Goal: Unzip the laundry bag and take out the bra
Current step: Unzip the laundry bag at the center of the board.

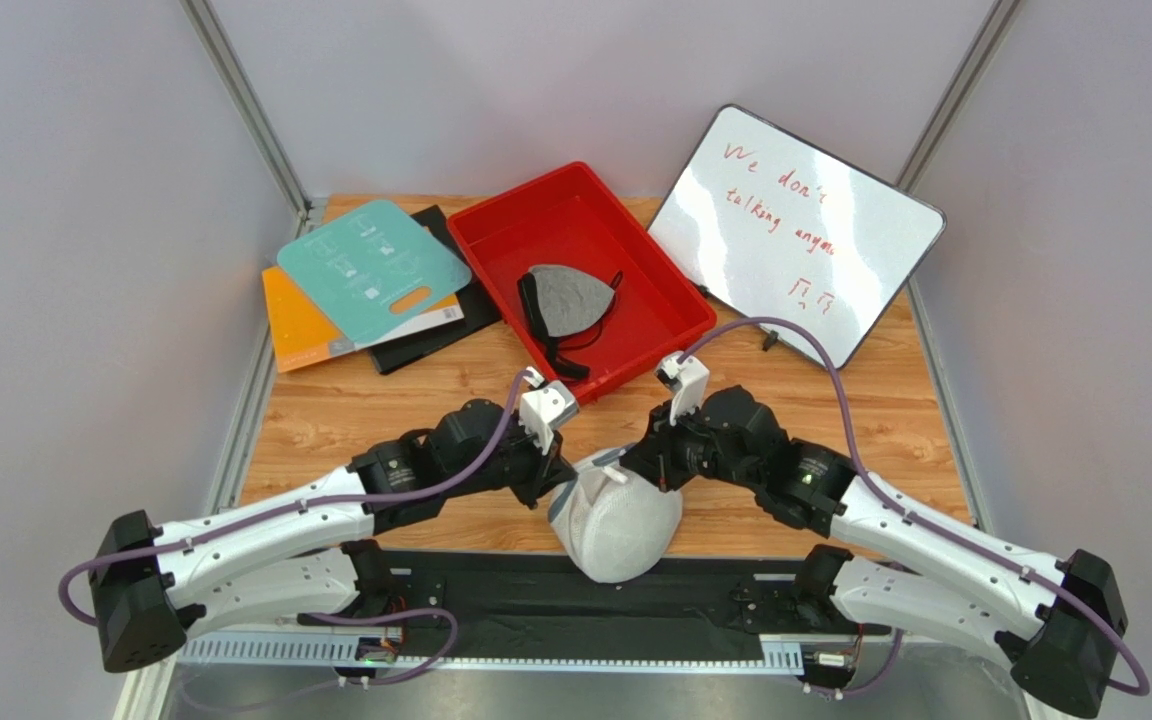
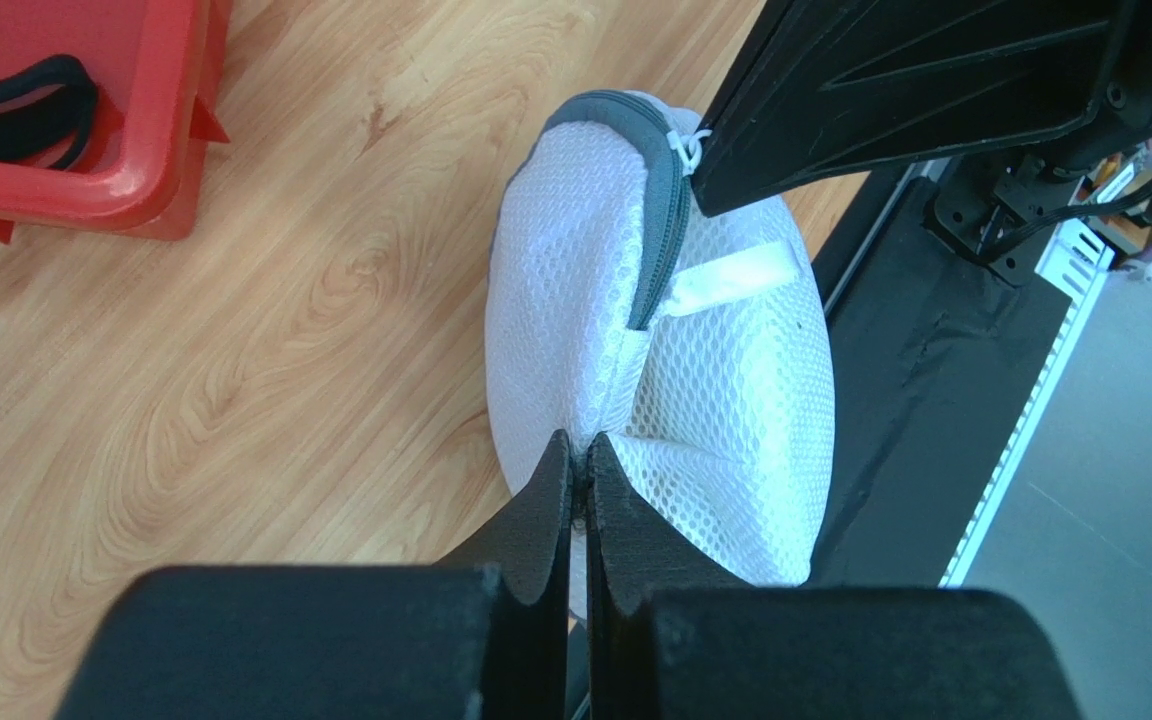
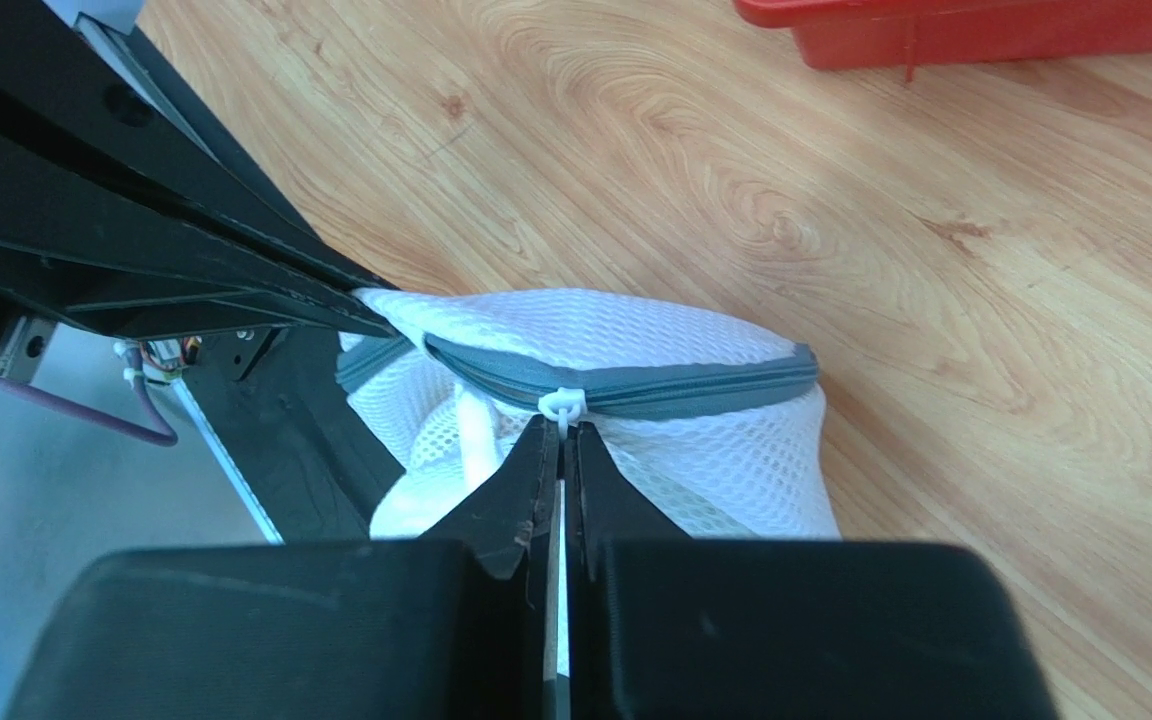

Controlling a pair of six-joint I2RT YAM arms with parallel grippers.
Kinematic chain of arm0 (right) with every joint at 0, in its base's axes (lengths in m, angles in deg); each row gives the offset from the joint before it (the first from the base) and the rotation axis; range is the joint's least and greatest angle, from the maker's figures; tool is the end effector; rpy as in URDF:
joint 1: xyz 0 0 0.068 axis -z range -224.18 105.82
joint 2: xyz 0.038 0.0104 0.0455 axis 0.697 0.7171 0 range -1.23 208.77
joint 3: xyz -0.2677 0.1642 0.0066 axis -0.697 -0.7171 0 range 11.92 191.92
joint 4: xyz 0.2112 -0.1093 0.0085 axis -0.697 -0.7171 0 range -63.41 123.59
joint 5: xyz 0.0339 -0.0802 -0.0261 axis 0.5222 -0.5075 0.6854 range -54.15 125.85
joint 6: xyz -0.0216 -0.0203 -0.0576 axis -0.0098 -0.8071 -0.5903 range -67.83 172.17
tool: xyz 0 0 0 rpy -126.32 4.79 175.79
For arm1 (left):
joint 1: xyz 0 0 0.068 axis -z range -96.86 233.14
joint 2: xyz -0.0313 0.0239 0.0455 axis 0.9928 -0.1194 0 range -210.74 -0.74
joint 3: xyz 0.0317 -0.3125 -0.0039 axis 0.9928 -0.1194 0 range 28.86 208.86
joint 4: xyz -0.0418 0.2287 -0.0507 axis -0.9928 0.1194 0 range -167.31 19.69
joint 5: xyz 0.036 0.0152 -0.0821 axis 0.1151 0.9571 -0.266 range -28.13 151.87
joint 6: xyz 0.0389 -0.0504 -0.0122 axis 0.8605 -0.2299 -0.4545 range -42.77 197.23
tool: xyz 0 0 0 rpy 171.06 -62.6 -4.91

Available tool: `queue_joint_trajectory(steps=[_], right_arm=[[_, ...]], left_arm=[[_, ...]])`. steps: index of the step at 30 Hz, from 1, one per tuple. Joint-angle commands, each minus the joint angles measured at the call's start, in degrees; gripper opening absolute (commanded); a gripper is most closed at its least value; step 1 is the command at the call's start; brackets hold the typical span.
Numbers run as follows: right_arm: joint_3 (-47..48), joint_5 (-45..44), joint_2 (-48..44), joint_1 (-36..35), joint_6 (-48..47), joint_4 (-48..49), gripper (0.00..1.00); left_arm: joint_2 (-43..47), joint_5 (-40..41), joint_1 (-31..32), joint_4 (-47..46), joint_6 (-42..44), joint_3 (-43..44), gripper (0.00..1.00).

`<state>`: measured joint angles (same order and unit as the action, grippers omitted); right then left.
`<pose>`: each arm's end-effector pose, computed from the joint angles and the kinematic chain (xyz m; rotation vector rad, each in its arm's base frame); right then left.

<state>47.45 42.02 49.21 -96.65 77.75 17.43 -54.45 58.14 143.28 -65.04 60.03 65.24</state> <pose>0.0926 0.1295 0.2872 -0.5897 2.1722 0.8944 0.0840 -0.1530 0.2909 0.8482 2.0422 -0.8602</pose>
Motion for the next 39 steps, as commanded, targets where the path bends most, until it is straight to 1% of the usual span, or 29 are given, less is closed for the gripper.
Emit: queue_joint_trajectory(steps=[1, 8, 9, 10, 11, 12, 14, 15, 17, 20, 21, 25, 28, 29, 32, 34, 35, 37, 39], right_arm=[[1.3, -5.55, -2.09, 0.0, -1.32, -2.12, 0.0], [1.82, -5.74, -2.45, 0.08, -1.68, -4.05, 0.0], [2.0, -5.47, -2.1, 0.0, -1.76, -4.05, 0.0], [2.44, -4.25, -1.92, 0.08, -1.77, -3.96, 0.0], [2.53, -3.46, -1.83, 0.0, -1.77, -3.7, 0.0], [2.62, -2.58, -1.74, 0.0, -1.85, -3.35, 0.0], [2.97, -0.03, -1.22, -0.44, -1.77, -2.3, 0.0], [3.14, 0.33, -1.13, -0.79, -1.94, -2.12, 0.0], [3.84, 0.42, -0.95, -1.93, -2.12, -2.12, 0.0], [4.46, 0.33, -0.86, -3.25, -2.2, -2.29, 0.0], [4.46, 0.33, -0.95, -3.6, -2.29, -2.29, 0.0], [4.64, 0.33, -1.83, -5.1, -1.94, -2.47, 0.0], [4.37, 0.33, -2.97, -5.1, -1.59, -2.99, 0.0], [4.37, 0.24, -3.41, -5.1, -1.59, -3.08, 0.0], [4.37, -0.11, -3.85, -5.1, -1.85, -3.61, 0.0], [4.46, -0.55, -3.94, -5.1, -2.03, -3.79, 0.0], [4.64, -0.55, -3.94, -5.1, -2.03, -3.87, 0.0], [4.64, -0.37, -3.77, -5.1, -1.94, -3.79, 0.0], [4.73, -0.46, -3.68, -5.1, -2.03, -3.7, 0.0]], left_arm=[[2.91, 2.32, -0.02, 1.26, 0.49, -0.78, 0.0], [5.37, 3.55, -0.02, 3.02, 0.75, -1.31, 0.0], [5.46, 3.64, -0.02, 3.28, 0.93, -1.23, 0.03], [5.29, 3.38, -0.02, 3.37, 1.02, -0.62, 0.13], [5.2, 3.03, -0.02, 3.37, 1.19, -0.17, 0.26], [4.76, 2.5, -0.02, 3.11, 1.63, 0.44, 0.55], [4.23, 0.66, -0.02, 2.5, 2.33, 2.63, 0.74], [3.36, 0.13, -0.02, 1.62, 2.6, 3.51, 0.89], [1.95, -1.88, -0.02, 0.48, 3.48, 6.06, 0.91], [-2.35, -4.52, -0.02, -1.11, 4.8, 9.14, 0.92], [-4.62, -4.88, -0.02, -1.55, 5.06, 10.19, 0.92], [-8.77, -5.06, -0.02, -1.99, 6.55, 11.34, 0.89], [-9.83, -5.67, -0.02, -2.43, 6.91, 11.17, 0.86], [-9.83, -5.94, -0.02, -3.04, 6.91, 10.91, 0.82], [-9.83, -6.38, -0.02, -3.57, 6.47, 9.68, 0.75], [-9.74, -6.64, -0.02, -3.83, 5.85, 8.62, 0.75], [-9.57, -6.91, -0.02, -4.44, 5.5, 8.18, 0.73], [-9.39, -7.95, -0.02, -5.15, 4.98, 7.04, 0.72], [-9.48, -8.66, -0.02, -6.21, 4.62, 6.34, 0.67]])
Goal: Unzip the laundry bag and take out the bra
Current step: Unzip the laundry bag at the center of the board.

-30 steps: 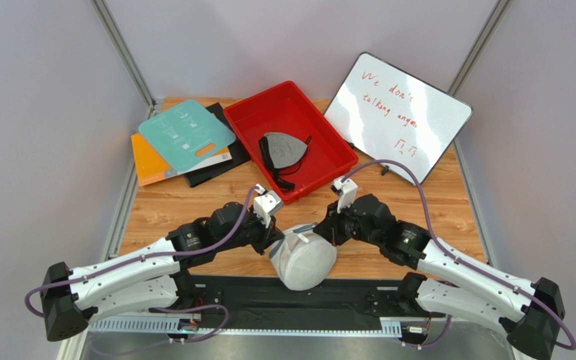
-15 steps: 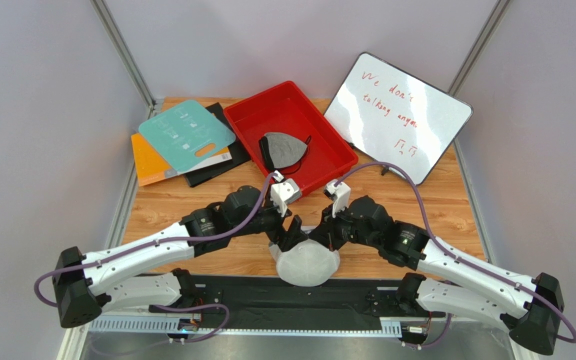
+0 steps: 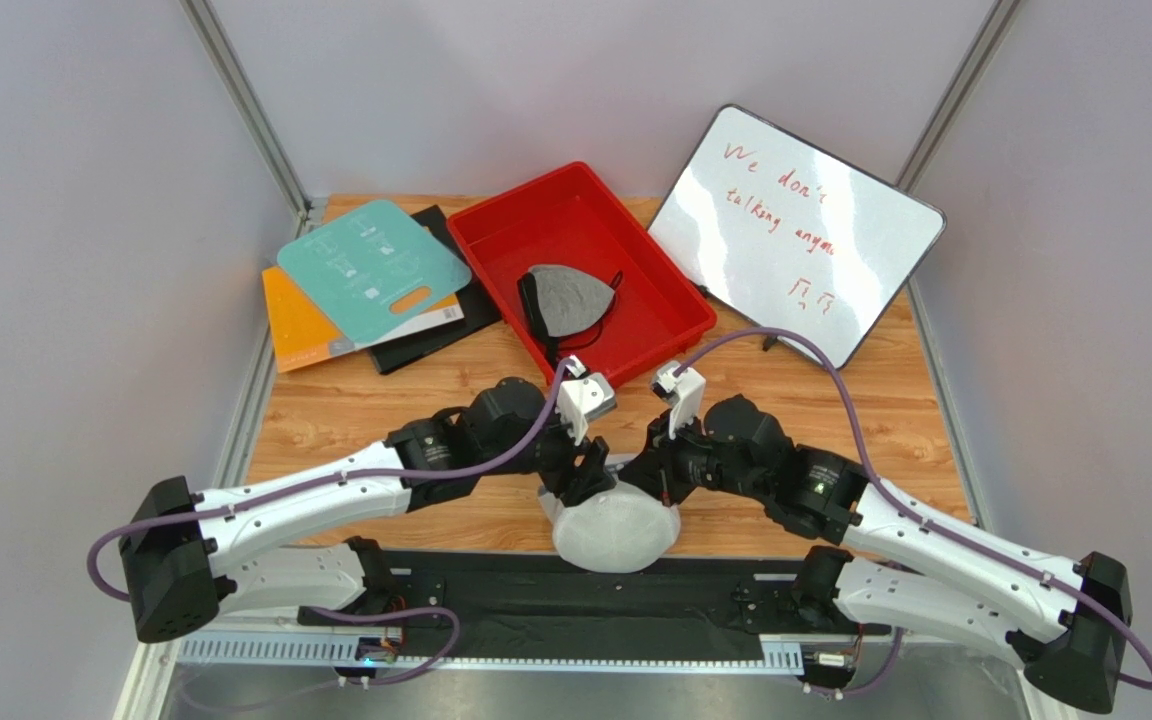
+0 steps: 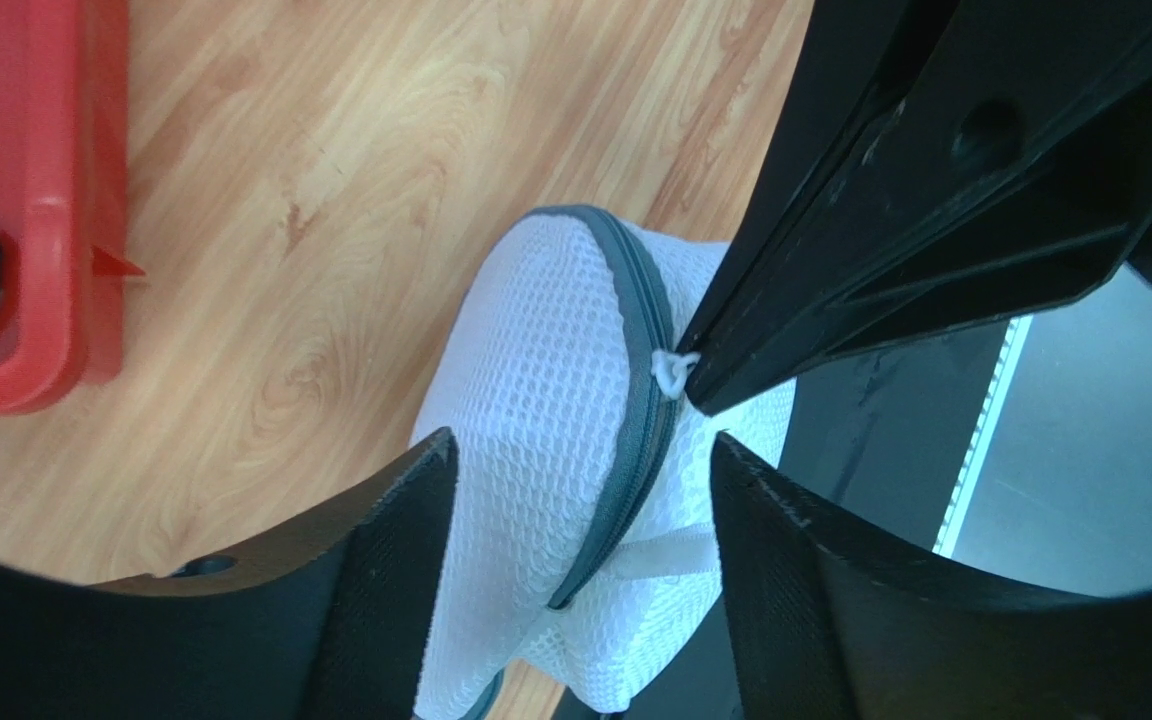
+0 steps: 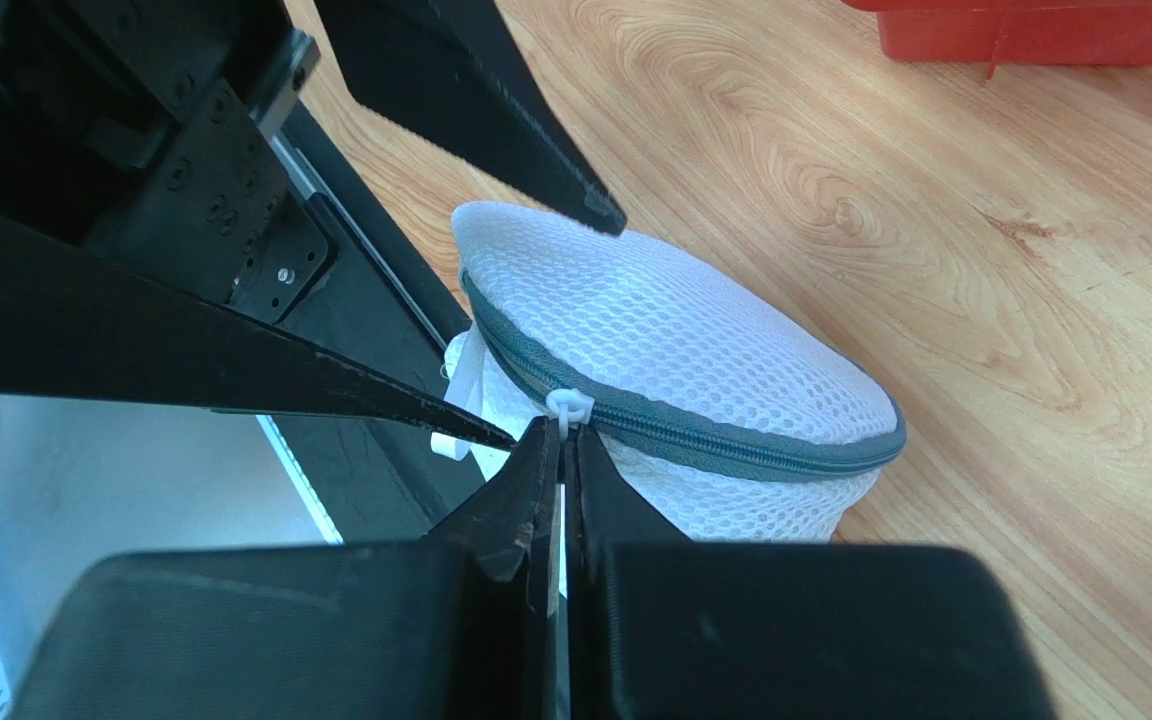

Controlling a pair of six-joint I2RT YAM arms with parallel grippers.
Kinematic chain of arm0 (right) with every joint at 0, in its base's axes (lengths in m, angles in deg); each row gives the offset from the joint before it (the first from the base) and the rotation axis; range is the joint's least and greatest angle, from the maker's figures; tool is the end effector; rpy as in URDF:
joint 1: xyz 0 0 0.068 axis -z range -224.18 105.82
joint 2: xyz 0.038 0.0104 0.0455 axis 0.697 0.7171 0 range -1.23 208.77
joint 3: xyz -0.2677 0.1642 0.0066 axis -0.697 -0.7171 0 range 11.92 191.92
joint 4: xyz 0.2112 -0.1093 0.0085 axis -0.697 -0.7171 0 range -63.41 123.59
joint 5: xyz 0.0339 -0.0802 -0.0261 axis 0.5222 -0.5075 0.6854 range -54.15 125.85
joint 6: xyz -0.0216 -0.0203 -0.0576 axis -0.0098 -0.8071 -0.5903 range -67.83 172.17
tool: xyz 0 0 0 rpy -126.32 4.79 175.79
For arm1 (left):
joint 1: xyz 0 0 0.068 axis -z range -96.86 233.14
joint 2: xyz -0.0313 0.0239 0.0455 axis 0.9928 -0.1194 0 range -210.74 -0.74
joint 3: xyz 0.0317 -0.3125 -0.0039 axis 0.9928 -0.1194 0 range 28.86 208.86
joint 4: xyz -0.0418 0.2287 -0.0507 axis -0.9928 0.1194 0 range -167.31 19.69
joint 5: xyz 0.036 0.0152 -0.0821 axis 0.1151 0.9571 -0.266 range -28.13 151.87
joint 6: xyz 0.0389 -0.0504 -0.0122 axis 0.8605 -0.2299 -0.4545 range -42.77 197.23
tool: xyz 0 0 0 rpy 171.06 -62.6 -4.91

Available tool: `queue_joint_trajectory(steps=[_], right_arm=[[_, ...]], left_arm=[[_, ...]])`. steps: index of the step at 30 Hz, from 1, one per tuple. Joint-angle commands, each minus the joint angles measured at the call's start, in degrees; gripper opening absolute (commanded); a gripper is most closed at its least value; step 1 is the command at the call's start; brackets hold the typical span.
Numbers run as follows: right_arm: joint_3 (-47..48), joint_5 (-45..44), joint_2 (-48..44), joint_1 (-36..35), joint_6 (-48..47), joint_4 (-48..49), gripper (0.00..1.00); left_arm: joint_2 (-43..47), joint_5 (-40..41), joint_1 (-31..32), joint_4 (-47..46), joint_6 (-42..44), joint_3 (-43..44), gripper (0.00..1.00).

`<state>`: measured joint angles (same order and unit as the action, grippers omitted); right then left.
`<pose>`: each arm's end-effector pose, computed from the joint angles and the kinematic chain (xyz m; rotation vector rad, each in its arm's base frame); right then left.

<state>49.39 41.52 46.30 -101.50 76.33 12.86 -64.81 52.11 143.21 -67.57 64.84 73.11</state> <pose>0.0750 0.1263 0.2968 -0.7039 2.1422 0.9203 0.1028 -0.1957 0.3100 0.9974 1.9844 -0.9164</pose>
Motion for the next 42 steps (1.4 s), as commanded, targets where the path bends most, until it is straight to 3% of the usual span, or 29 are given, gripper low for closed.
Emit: queue_joint_trajectory(steps=[1, 4, 5, 8, 29, 42], right_arm=[[2.78, 0.04, -0.68, -0.25, -0.52, 0.87, 0.0], [2.87, -0.05, -0.77, -0.25, -0.43, 0.78, 0.0], [2.87, -0.13, -0.86, -0.25, -0.35, 0.78, 0.0], [2.87, -0.57, -0.95, -0.25, -0.26, 0.61, 0.0], [1.29, -4.7, -3.32, 6.69, 3.44, -3.08, 0.0], [6.72, -5.14, -3.06, 7.4, -0.16, -3.7, 0.0]], left_arm=[[0.88, -2.89, 0.04, -3.85, -0.45, -1.62, 0.65], [0.53, -2.29, 0.04, -3.76, -0.71, -1.89, 0.39], [0.53, -2.11, 0.04, -3.85, -0.8, -1.89, 0.23], [0.97, -1.14, 0.04, -3.76, -0.98, -2.15, 0.01], [10.55, 6.68, 0.04, -0.33, 0.78, -7.25, 0.0], [5.27, 9.58, -3.47, -4.46, 7.37, 0.05, 0.0]])
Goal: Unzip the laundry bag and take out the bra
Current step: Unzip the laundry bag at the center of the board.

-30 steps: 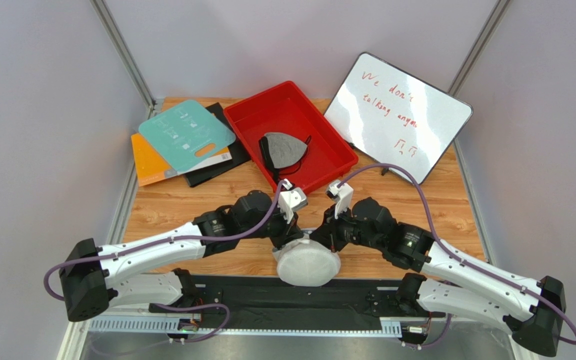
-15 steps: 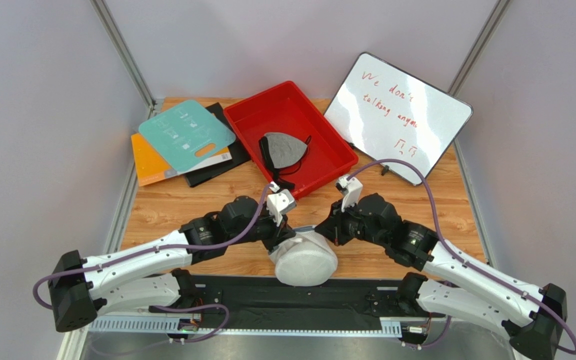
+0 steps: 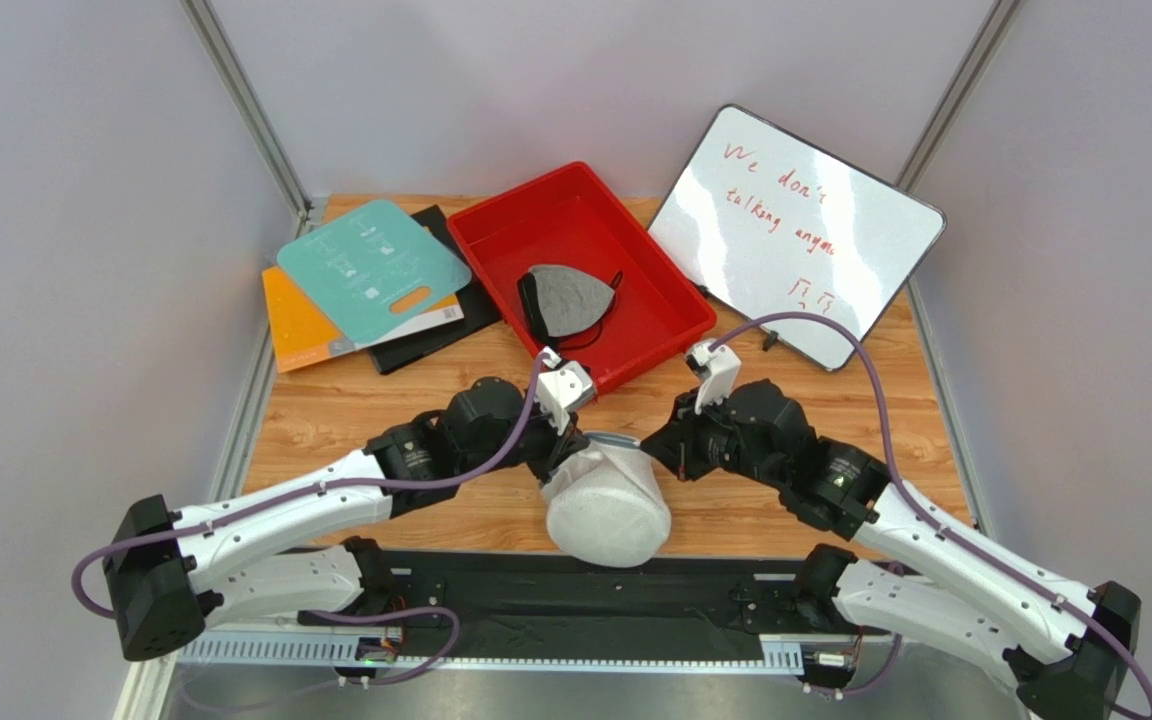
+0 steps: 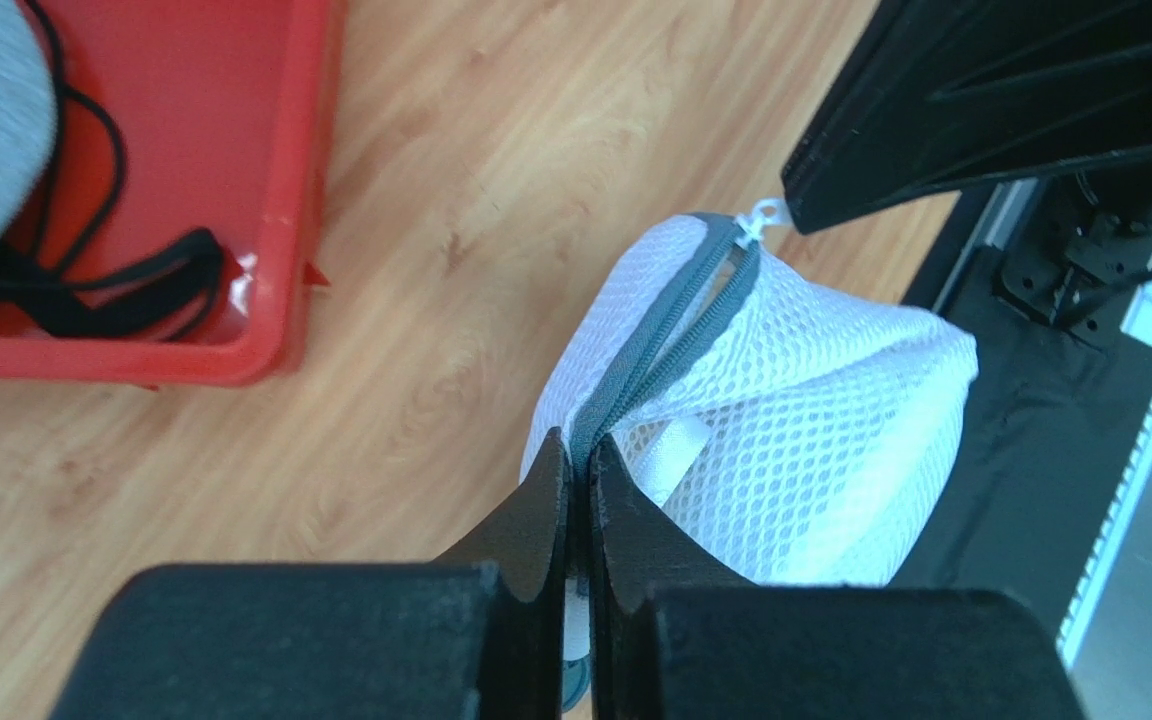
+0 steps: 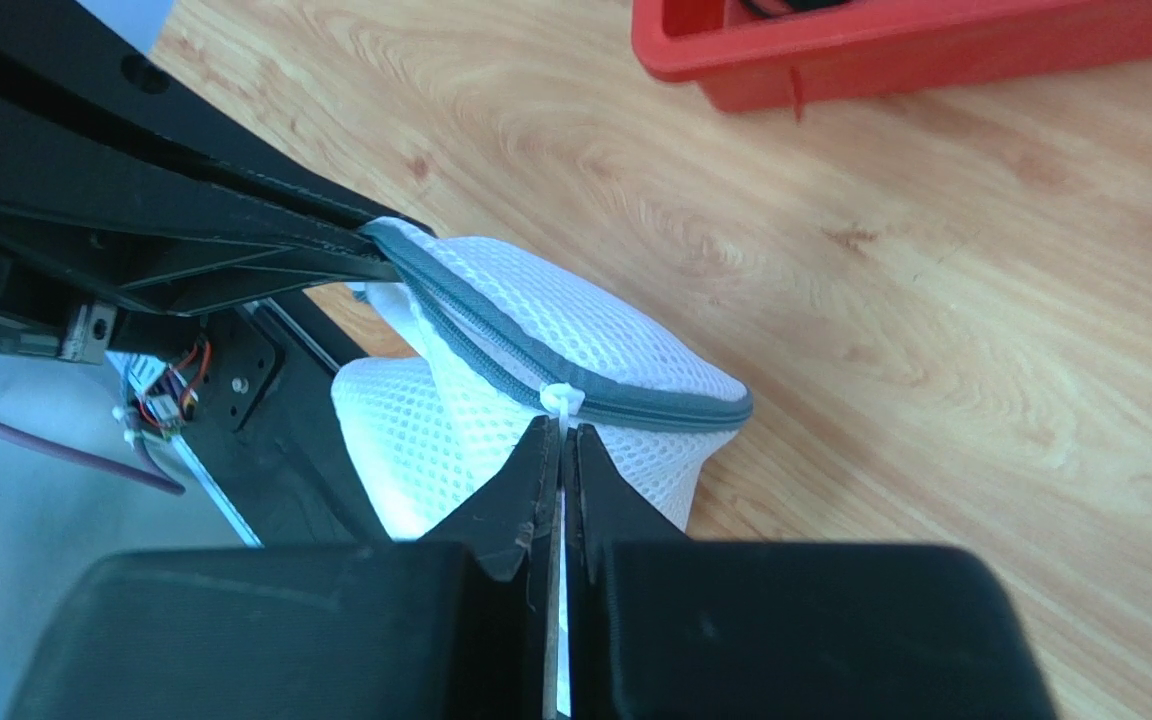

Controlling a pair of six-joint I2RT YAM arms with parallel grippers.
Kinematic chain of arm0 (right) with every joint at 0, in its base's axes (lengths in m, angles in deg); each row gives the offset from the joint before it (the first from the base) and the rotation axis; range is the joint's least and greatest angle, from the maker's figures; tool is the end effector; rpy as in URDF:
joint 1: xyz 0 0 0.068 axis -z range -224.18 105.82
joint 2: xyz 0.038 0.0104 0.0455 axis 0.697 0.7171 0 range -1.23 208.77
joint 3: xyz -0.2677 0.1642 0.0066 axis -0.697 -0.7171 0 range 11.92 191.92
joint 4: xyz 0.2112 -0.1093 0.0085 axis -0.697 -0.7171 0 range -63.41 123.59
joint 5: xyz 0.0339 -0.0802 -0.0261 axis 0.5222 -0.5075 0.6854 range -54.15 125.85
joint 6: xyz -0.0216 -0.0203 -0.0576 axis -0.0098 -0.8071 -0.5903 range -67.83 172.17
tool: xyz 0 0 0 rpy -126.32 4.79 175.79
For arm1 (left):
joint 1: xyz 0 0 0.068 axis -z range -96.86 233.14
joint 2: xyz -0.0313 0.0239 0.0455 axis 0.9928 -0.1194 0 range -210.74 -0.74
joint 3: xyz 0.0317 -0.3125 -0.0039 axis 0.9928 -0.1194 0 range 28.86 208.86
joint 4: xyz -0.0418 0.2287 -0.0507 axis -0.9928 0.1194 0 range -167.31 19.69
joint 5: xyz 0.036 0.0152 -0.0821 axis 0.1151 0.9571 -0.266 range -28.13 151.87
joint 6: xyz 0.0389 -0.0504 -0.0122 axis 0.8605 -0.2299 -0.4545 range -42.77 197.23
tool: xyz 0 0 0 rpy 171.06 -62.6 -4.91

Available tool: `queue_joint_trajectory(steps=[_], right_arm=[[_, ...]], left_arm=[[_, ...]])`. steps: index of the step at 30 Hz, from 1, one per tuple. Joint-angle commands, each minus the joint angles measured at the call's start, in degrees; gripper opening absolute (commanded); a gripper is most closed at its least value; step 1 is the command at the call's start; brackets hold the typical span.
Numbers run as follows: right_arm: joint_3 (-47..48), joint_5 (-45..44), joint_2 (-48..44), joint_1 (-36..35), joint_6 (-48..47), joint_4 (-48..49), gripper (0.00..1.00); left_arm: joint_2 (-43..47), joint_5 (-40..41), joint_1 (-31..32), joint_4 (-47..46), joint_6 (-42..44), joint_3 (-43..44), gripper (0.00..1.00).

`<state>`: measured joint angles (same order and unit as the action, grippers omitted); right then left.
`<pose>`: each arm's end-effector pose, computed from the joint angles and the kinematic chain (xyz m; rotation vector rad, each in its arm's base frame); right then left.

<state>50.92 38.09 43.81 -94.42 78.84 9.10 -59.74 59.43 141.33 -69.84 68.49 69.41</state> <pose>0.0852 0.1055 0.3038 -0.4775 2.1674 0.8222 0.1045 -0.1725 0.3092 0.9089 1.9066 -0.7663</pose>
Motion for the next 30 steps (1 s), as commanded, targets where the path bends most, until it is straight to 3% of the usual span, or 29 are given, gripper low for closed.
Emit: queue_joint_trajectory(steps=[1, 15, 17, 18, 21, 24, 30], right_arm=[[5.64, -1.8, -0.48, 0.32, -2.94, -0.03, 0.0], [-0.24, 3.56, 0.23, -0.47, -0.75, 4.1, 0.0], [-0.24, 4.0, 0.58, -0.74, -0.84, 4.01, 0.0], [-0.16, 4.0, 0.67, -1.09, -1.01, 4.1, 0.0], [-0.16, 4.17, 0.84, -1.79, -1.19, 4.54, 0.0], [-0.24, 4.26, 1.1, -2.06, -1.01, 5.15, 0.0], [-0.51, 4.53, 0.84, -2.15, -0.75, 5.6, 0.0]], left_arm=[[0.9, 3.48, -1.77, -2.63, 3.81, 3.74, 0.0], [8.63, 0.16, -1.77, -4.92, -2.25, -8.03, 0.01], [9.87, -0.37, -1.77, -4.04, -2.52, -8.39, 0.13], [10.83, -0.9, -1.77, -2.99, -2.52, -8.3, 0.31], [12.5, -1.34, -1.77, -2.19, -2.61, -7.95, 0.58], [12.95, -2.92, -1.77, -3.5, -2.78, -7.16, 0.72], [6.12, -8.81, -1.68, -6.31, -2.52, -2.24, 0.85]])
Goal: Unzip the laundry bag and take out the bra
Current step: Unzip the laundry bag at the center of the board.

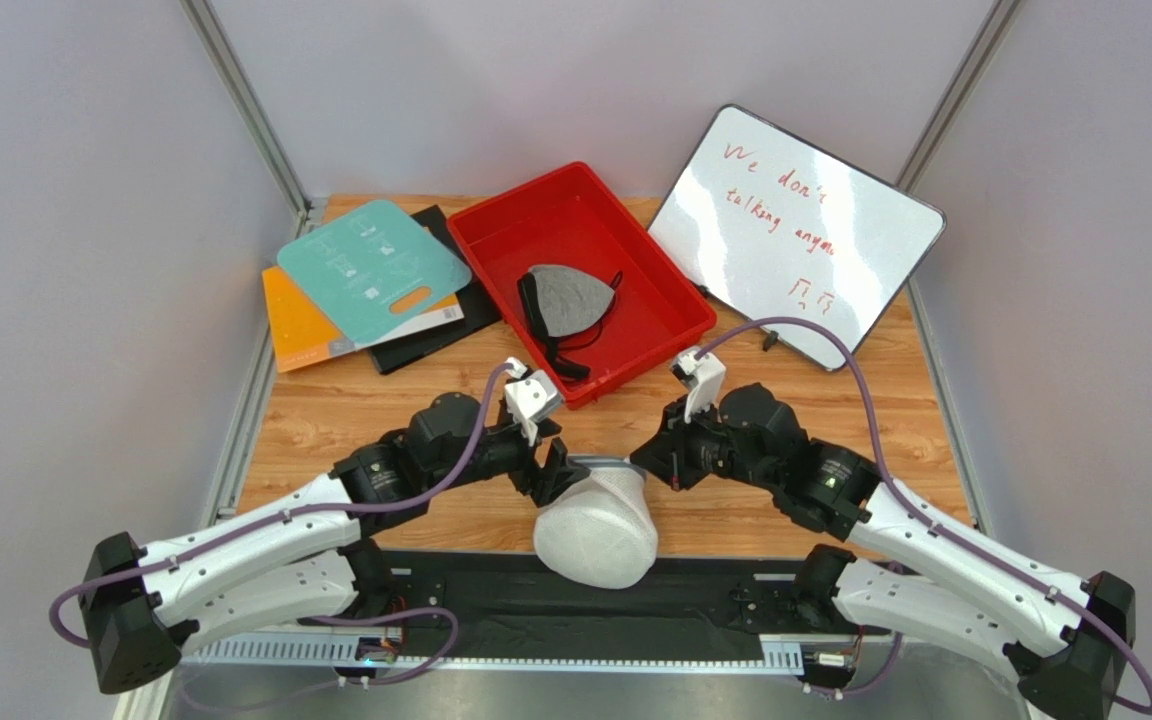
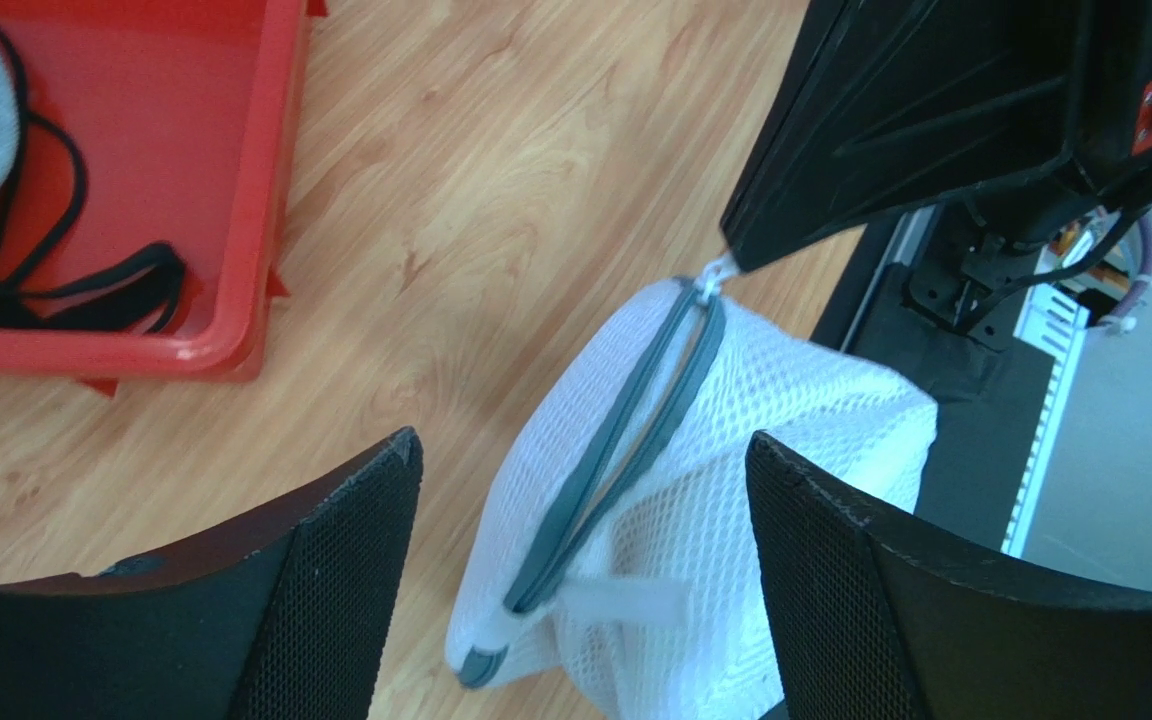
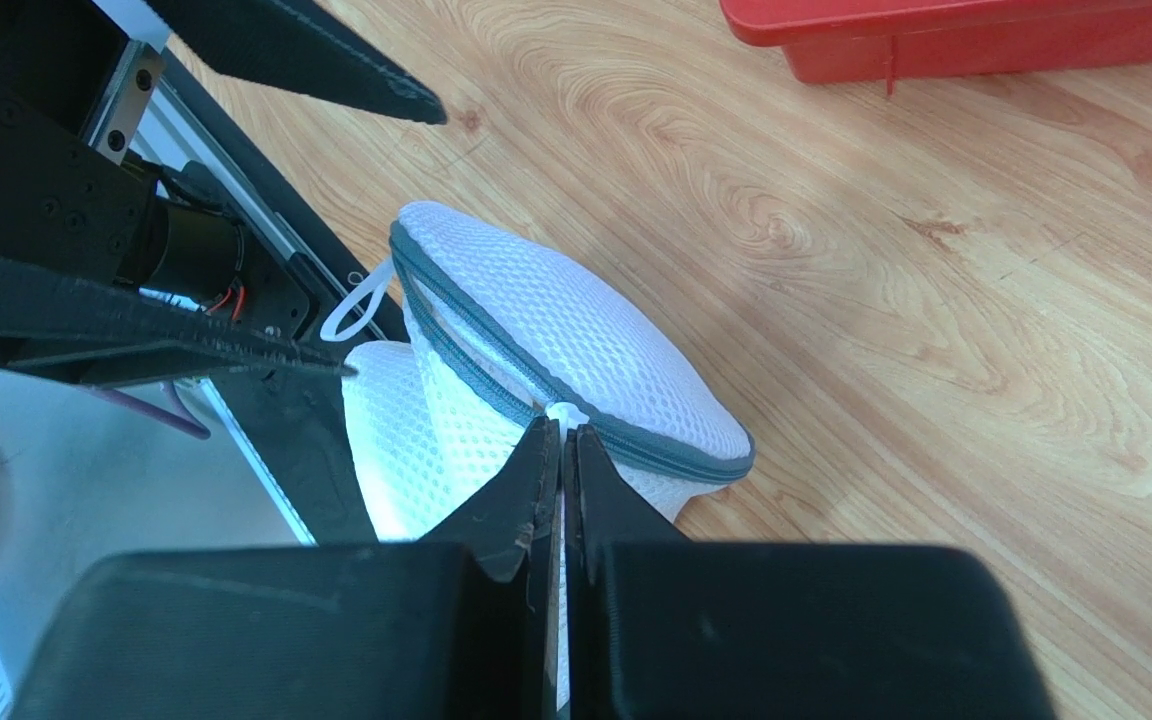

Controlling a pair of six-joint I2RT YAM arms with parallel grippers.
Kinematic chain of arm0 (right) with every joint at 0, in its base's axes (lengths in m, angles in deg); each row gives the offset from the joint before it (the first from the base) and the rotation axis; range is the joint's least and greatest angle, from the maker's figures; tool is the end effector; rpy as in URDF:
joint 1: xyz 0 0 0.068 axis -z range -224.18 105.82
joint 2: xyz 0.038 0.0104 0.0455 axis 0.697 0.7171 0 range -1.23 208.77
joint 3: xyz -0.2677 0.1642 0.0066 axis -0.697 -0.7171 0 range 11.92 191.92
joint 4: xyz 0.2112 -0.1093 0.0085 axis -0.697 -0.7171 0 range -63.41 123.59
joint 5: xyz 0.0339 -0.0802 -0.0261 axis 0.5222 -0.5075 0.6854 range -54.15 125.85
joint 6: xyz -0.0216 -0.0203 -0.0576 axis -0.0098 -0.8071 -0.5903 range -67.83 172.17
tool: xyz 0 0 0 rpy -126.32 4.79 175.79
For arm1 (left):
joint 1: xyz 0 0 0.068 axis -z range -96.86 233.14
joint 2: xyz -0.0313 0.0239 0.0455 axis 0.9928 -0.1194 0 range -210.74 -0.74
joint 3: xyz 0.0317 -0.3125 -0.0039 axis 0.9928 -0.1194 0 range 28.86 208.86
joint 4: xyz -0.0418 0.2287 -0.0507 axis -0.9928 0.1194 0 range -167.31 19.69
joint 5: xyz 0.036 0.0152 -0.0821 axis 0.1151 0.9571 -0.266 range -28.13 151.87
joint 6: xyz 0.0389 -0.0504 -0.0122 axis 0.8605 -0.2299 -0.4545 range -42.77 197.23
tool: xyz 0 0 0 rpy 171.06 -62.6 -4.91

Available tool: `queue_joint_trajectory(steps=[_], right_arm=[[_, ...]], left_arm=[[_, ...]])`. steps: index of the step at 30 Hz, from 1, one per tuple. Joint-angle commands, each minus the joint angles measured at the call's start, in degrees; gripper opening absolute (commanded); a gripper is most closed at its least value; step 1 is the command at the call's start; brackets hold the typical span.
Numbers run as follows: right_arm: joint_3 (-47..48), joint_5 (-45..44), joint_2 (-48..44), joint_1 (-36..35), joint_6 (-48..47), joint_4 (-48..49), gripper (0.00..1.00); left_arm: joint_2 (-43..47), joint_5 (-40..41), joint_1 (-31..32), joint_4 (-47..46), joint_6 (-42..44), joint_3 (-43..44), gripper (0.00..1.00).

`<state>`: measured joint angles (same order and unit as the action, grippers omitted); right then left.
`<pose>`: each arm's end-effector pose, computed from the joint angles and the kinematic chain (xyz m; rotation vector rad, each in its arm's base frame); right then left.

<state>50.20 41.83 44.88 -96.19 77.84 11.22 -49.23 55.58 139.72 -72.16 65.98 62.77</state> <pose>0.0825 0.1143 0.3015 -0.5739 2.1584 0.8958 0.0844 -0.1380 0.3038 0.8493 1.8314 -0.8840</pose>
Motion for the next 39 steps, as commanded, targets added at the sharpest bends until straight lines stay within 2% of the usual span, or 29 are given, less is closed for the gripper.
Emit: queue_joint_trajectory(steps=[1, 3, 9, 19, 21, 22, 24, 25, 27, 28, 30, 31, 39], right_arm=[[0.3, 0.7, -0.49, -0.37, 0.08, 3.21, 0.0], [0.3, 0.61, -0.84, -0.37, 0.17, 2.95, 0.0], [-0.14, 0.0, -2.07, -0.37, -0.09, 2.07, 0.0], [-0.49, -0.53, -2.51, -0.37, -0.27, 1.63, 0.0], [-0.49, -0.53, -2.43, -0.37, -0.45, 1.54, 0.0], [-0.32, -0.62, -2.51, -0.37, -0.45, 1.63, 0.0], [-0.4, -0.79, -2.51, -0.37, -0.62, 1.45, 0.0], [-0.49, -0.79, -2.51, -0.37, -0.54, 1.54, 0.0], [-0.49, -0.88, -2.25, -0.37, -0.62, 1.37, 0.0], [-0.58, -0.97, -2.08, -0.37, -0.45, 1.36, 0.0], [-0.75, -1.4, -1.9, -0.37, -0.27, 1.36, 0.0], [-0.84, -1.67, -1.46, -0.29, -0.1, 1.28, 0.0], [-1.9, -3.95, -0.58, -0.37, -0.09, 0.4, 0.0]], left_arm=[[-5.55, -5.49, -0.15, -4.27, 0.17, 5.63, 0.85], [-8.88, -6.72, -0.15, -4.53, 0.7, 6.95, 0.88], [-15.39, -11.73, -0.15, -4.88, 1.31, 10.64, 0.89], [-19.18, -11.47, -0.15, -4.0, 1.93, 11.09, 0.86], [-20.06, -10.86, -0.15, -3.83, 2.19, 11.35, 0.8], [-20.33, -10.94, -0.15, -3.83, 2.19, 11.44, 0.69], [-20.77, -10.86, -0.15, -3.74, 2.1, 11.44, 0.56], [-20.77, -10.68, -0.15, -3.74, 2.1, 11.44, 0.44], [-20.68, -10.42, -0.06, -3.65, 2.19, 11.35, 0.31], [-20.68, -9.98, -0.15, -3.48, 2.19, 11.27, 0.18], [-20.33, -9.45, -0.15, -3.48, 2.1, 11.0, 0.11], [-20.15, -8.84, -0.15, -3.3, 2.19, 10.91, 0.02], [-17.87, -7.25, -0.15, -3.21, 2.98, 9.77, 0.0]])
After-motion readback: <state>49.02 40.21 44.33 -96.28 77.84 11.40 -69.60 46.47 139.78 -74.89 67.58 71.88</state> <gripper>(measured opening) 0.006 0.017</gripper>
